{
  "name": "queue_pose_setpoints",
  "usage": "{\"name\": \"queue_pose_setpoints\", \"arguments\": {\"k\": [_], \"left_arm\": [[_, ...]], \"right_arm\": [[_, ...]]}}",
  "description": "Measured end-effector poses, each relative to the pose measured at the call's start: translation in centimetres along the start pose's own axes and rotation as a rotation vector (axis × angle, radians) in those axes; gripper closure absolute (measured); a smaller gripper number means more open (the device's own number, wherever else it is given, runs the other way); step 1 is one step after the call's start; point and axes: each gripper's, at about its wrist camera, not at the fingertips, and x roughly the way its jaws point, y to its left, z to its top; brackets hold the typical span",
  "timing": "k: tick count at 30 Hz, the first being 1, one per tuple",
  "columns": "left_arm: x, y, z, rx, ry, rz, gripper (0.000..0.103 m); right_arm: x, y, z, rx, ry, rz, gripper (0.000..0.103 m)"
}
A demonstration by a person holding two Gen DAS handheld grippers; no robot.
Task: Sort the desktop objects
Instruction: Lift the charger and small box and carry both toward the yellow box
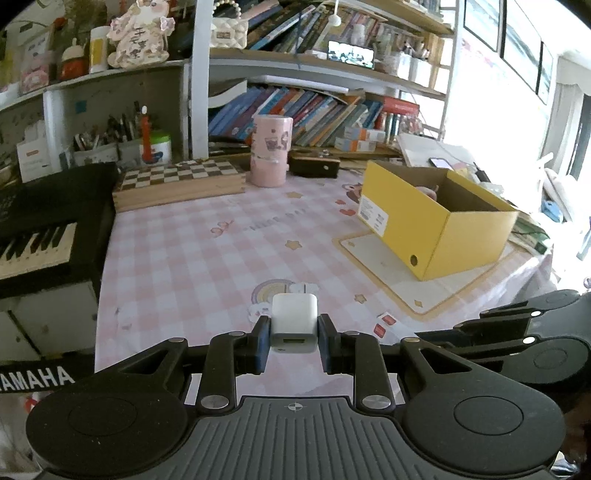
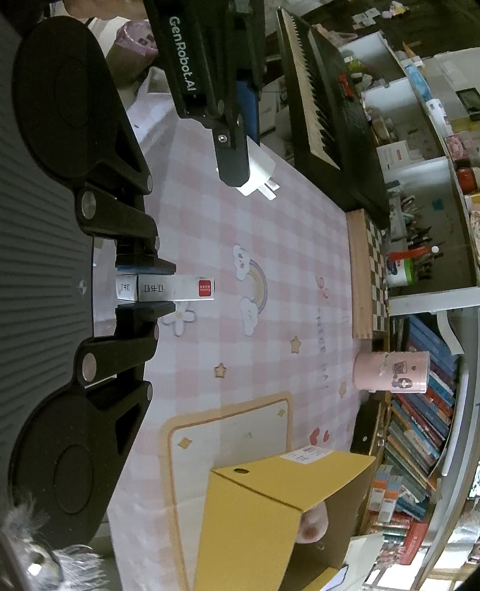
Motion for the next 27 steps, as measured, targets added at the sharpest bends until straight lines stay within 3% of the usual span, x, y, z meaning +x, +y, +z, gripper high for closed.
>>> {"name": "queue_pose_setpoints", "arguments": {"k": [15, 27], "left_arm": [[-0.9, -2.9, -1.5, 0.095, 0.021, -0.122, 0.078], [-0.1, -7.1, -1.3, 0.212, 0.026, -0.255, 0.078]], "right_arm": [[-3.0, -0.5, -3.9, 0.111, 0.002, -0.085, 0.090], [-6.1, -3.2, -6.9, 0.243, -0.018, -0.198, 0.090]]}}
